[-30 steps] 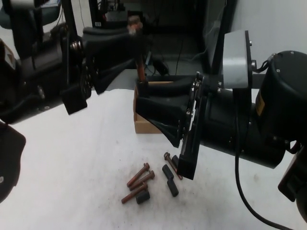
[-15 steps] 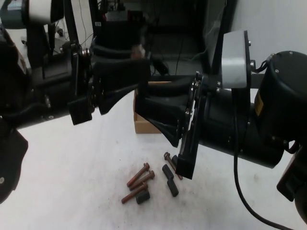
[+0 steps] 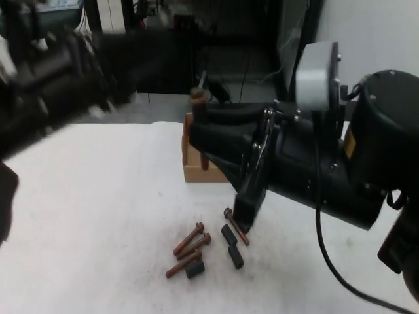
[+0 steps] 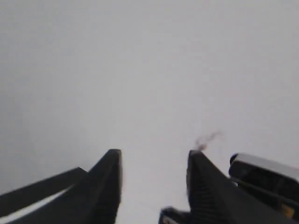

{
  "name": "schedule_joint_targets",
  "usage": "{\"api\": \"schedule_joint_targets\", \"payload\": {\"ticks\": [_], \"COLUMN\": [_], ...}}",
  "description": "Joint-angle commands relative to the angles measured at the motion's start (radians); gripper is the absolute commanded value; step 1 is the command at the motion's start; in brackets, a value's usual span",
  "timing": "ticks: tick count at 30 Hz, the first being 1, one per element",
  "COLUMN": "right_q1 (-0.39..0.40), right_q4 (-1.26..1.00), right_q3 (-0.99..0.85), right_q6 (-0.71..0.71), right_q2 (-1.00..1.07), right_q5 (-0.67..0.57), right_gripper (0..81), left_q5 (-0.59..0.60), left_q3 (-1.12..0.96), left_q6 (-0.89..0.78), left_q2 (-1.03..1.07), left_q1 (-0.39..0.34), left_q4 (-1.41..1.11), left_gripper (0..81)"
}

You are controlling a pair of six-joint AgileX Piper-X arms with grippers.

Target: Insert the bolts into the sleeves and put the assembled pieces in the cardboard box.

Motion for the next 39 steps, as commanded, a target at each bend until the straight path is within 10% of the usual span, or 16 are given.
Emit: {"api": "schedule_joint_targets", "payload": {"ticks": [1,4,13,24,39], "right_q1": [-0.031,-0.085,-0.235,-0.261,-0.298], "right_q4": [0.245,0.513,0.946,1.327,1.297], "right_q3": [-0.086,-0.223,-0.724,-1.390,-1.523], "right_q6": [0.019,0.019,0.019,0.018,-0.076], "right_q2": [-0.001,0.041,0.431,1.012,1.182], "right_q5": [0.145,0.193,0.193,0.236,0.281], "right_gripper": [0.8,0.8,0.8,0.8,8.7], "left_q5": [-0.026,0.018,0.030,-0.256,-0.290], "left_q3": [-0.009,-0.007,-0.007,-0.007,-0.007], "left_q6": [-0.011,-0.003,0.119,0.520,0.588], "left_q2": [-0.010,-0.010,-0.010,-0.010,-0.010], "left_q1": [0.029,0.059,0.061,0.061,0.061], "left_q4": [-0.037,-0.012,0.500,1.268,1.332], "left_gripper": [20.5,0.2,0.3,0.3,0.3]}}
